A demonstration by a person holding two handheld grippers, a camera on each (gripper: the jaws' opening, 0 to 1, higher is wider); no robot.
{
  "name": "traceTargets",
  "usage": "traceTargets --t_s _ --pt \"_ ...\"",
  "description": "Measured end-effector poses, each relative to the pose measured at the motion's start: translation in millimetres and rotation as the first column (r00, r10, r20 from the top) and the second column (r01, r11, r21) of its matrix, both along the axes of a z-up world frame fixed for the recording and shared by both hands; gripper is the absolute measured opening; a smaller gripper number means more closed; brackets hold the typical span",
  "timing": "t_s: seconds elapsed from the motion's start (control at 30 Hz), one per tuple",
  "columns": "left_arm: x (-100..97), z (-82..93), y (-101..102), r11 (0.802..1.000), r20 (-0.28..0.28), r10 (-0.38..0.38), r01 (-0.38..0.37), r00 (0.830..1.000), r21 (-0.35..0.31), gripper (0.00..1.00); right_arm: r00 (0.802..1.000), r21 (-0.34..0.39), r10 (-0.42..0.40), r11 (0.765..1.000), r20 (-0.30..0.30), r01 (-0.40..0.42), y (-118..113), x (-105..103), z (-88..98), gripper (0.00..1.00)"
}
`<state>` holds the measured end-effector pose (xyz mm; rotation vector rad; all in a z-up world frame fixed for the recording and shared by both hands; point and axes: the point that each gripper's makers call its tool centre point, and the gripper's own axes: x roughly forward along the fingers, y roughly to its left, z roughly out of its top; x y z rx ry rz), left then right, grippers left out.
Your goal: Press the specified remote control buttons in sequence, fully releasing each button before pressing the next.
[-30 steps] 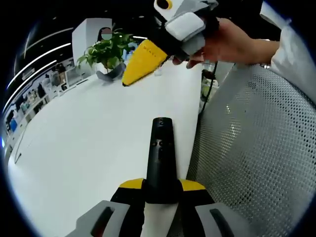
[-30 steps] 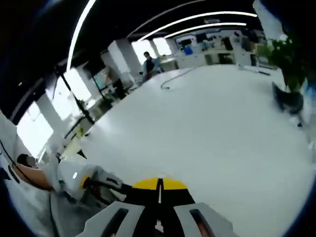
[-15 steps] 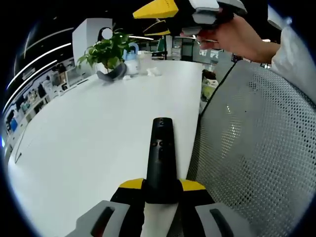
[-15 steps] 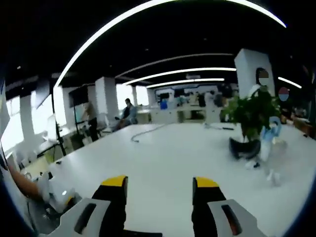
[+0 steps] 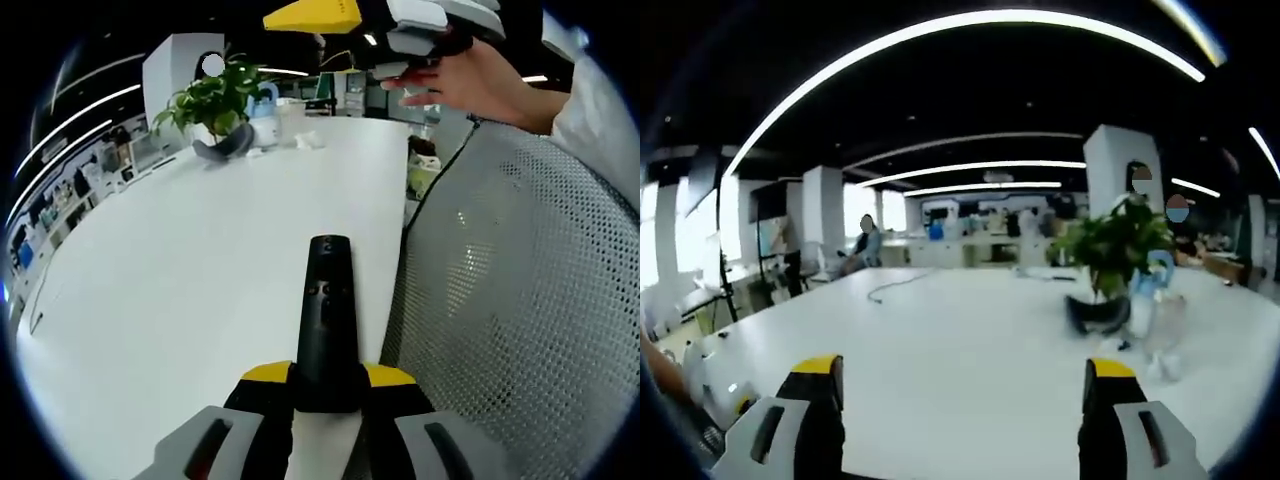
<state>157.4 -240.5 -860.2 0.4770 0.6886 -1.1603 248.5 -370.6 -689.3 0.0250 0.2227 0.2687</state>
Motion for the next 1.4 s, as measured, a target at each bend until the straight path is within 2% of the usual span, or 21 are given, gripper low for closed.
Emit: traceTargets --t_s 0.27,0.87,0.97,1.33,1.4 --pt "7.6 0.3 7 0.999 -0.015 -0.016 0.017 1.000 0.032 0.24 0.999 0.008 -0.001 1.000 -0.036 0.001 -1 -1 -5.8 0.99" --pt "33.6 -0.1 22 0.989 -0.015 -0.082 0.083 0.997 0.119 0.24 0.999 0.024 0.011 1.000 -0.047 -0.010 0 -1 -7.2 0.97" --pt "41.4 -0.6 27 0.989 -0.032 -0.073 0.076 0.997 0.125 0.24 0.998 0.031 0.017 0.999 -0.061 -0.015 1 -1 -9.3 0.96" --pt "78.7 -1.4 37 0.983 -0.004 -0.050 0.050 0.999 0.177 0.24 0.997 0.028 0.020 0.999 -0.069 -0.018 1 -2 -10.8 0.95" --pt "82.8 -2.0 38 0.982 -0.024 -0.047 0.050 0.999 0.181 0.24 0.998 0.032 0.018 0.999 -0.068 -0.016 0 -2 -10.7 0.95"
